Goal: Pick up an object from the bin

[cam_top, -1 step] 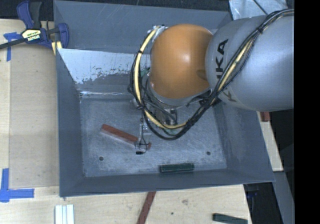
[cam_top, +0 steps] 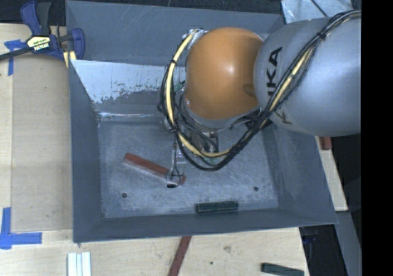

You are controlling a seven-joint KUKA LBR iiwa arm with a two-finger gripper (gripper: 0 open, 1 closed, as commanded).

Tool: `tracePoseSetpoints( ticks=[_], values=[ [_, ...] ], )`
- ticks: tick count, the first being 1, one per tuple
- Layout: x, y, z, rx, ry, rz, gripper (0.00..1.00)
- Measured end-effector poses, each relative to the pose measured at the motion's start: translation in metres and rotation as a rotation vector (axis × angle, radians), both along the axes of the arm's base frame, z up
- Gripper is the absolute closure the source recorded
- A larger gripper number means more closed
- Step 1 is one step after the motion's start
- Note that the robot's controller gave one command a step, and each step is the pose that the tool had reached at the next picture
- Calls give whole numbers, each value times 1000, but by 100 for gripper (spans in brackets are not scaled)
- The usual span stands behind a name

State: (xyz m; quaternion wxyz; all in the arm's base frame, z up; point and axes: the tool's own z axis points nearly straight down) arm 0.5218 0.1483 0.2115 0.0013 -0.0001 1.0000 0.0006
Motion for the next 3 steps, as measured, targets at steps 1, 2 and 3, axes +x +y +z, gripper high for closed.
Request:
tracePoseSetpoints(
  ticks=[1,2,3],
  values=[
    [10,-6,-32,0,-5,94,0],
    [-9,-7,-141,0,1,13,100],
    [-9,-7,-141,0,1,12,0]
  ],
)
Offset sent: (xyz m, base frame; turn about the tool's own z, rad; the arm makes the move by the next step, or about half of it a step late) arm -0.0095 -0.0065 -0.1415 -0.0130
